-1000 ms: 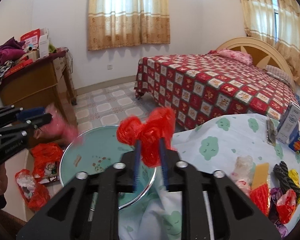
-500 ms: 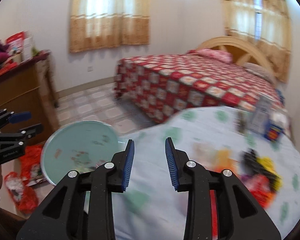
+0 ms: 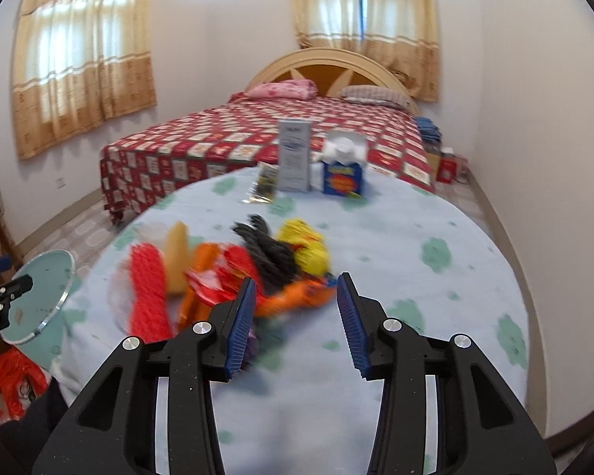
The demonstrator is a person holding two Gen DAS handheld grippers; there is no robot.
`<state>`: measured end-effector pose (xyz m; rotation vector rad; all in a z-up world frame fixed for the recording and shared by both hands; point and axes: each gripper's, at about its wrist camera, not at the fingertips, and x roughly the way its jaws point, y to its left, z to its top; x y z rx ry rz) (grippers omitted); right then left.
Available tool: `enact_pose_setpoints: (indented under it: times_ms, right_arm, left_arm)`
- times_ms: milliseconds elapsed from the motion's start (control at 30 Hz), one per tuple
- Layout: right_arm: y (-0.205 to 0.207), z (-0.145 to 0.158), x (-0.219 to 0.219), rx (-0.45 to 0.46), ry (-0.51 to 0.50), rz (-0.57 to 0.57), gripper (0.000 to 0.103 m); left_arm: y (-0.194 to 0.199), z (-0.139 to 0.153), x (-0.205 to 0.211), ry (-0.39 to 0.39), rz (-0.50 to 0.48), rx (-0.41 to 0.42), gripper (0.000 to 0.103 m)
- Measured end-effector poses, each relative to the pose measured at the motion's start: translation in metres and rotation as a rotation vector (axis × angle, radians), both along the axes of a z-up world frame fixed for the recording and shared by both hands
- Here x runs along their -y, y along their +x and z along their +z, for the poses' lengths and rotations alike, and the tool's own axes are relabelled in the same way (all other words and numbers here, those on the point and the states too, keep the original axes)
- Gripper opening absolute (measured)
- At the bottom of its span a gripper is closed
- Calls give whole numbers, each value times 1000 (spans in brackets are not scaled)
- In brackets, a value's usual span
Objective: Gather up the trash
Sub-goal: 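Grasp the orange mesh bag with the left tool while the right grasps the purple bag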
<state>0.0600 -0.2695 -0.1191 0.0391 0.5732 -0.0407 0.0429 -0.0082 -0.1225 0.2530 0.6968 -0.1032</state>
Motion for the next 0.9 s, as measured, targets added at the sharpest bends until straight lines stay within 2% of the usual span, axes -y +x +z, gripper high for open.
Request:
enact_pose_setpoints:
  times_ms: [100, 300, 567, 667, 767, 800, 833, 900]
  right_arm:
    - [-7, -8, 19, -8, 23, -29, 43]
    - [-15, -22, 40, -17, 44, -56, 43]
    - [-31, -29, 61, -4, 58, -103, 45]
    - [-35, -33, 67, -10, 73, -114, 48]
    - [-37, -36, 66, -12, 84, -105, 48]
    - [-37, -36, 64, -12, 86, -98, 48]
    - [-36, -37, 62, -10, 89, -91, 48]
    - [-35, -37, 59, -6, 92, -80, 48]
  left_arm:
    - [0, -3, 32, 19, -39, 15, 67]
    - [9, -13, 67, -1, -59, -39, 68]
    - [4, -5, 112, -32, -116, -35, 69]
    - [7, -15, 127, -35, -126, -57, 75]
    - [13, -32, 134, -26, -138, -109, 73]
    - [14, -36, 133, -30, -146, -126, 56]
    - [17, -42, 132, -39, -166, -163, 31]
    - [19, -45, 126, -80, -201, -211, 16]
